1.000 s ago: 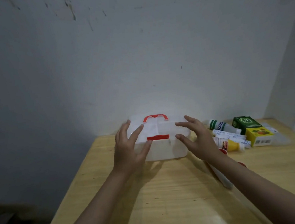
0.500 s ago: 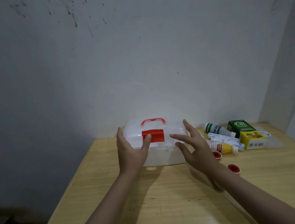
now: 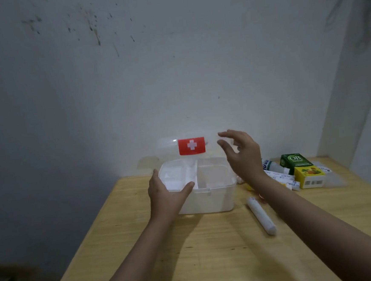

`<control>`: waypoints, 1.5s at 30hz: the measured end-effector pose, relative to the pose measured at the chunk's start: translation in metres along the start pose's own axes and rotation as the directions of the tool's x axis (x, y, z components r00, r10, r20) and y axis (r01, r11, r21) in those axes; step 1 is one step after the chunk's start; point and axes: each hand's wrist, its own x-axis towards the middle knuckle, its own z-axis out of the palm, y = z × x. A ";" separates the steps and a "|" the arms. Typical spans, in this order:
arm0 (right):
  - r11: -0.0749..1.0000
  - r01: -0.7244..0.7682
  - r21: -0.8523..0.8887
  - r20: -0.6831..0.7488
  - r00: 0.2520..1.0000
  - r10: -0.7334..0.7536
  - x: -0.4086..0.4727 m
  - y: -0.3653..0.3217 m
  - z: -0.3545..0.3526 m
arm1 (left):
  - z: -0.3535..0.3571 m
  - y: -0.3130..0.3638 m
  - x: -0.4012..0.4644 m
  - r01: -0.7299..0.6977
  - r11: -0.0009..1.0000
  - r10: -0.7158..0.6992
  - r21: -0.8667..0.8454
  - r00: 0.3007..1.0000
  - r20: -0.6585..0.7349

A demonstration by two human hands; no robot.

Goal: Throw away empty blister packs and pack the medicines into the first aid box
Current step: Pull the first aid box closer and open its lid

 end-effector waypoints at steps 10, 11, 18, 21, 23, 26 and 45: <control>0.992 -0.116 -0.040 0.084 0.989 0.119 0.042 0.001 0.018 | -0.009 0.002 -0.001 0.007 0.994 -0.016 0.112 0.997 0.078; 0.990 -0.136 -0.031 0.101 0.985 0.138 0.043 0.005 0.019 | -0.010 0.002 -0.001 0.000 0.993 -0.009 0.119 0.997 0.075; 0.973 -0.197 -0.124 0.242 0.945 0.222 0.048 0.022 0.030 | -0.012 0.001 -0.002 0.036 0.993 -0.044 0.115 0.997 0.066; 0.967 -0.209 -0.144 0.292 0.925 0.244 0.049 0.025 0.031 | -0.012 0.002 -0.003 0.031 0.996 -0.036 0.085 0.998 0.059; 0.967 -0.204 -0.151 0.317 0.917 0.243 0.047 0.025 0.029 | -0.012 0.002 -0.004 0.030 0.998 -0.033 0.058 0.998 0.056; 0.967 -0.209 -0.146 0.339 0.908 0.247 0.044 0.027 0.026 | -0.012 0.004 -0.006 0.031 1.000 -0.031 0.002 0.999 0.044; 0.783 -0.024 -0.621 0.462 0.796 0.391 -0.017 0.102 -0.130 | -0.003 -0.002 -0.011 0.049 0.995 -0.055 -0.086 0.996 -0.074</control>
